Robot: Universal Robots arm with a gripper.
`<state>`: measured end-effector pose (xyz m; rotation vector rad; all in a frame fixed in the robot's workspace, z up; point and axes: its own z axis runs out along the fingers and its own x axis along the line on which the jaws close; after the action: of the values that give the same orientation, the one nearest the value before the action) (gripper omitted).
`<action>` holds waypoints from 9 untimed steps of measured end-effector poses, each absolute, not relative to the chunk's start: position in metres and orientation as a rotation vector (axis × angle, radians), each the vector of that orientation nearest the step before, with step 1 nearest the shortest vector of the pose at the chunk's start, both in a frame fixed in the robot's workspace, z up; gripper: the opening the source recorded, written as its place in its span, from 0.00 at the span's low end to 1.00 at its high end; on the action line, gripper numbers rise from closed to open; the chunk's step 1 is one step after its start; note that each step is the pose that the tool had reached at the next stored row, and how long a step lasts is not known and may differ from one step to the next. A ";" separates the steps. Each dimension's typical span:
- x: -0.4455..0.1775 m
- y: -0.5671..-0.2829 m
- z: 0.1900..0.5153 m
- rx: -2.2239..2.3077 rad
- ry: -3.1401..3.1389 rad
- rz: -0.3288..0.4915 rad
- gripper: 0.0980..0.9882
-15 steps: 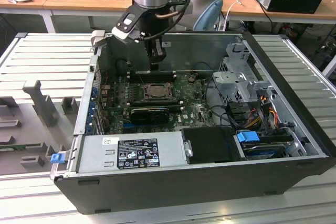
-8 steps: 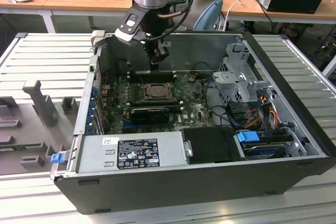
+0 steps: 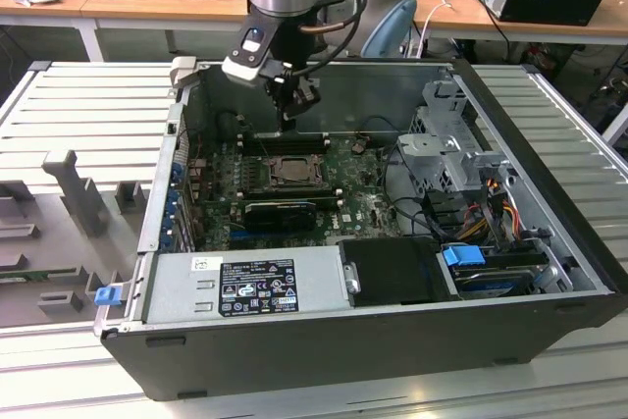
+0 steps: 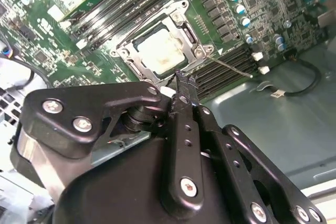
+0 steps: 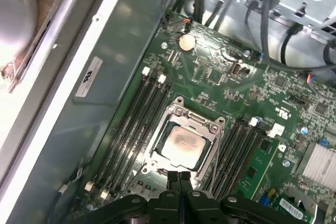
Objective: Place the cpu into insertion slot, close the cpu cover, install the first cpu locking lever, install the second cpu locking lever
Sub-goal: 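Install the first cpu locking lever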
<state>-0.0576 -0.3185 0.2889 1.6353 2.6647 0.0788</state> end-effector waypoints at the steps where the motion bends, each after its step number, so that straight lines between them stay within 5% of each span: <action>1: -0.058 -0.319 0.289 1.613 2.678 0.079 0.01; 9: -0.058 -0.319 0.289 1.480 2.757 0.080 0.01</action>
<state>-0.0576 -0.3185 0.2888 1.4800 2.7572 0.0802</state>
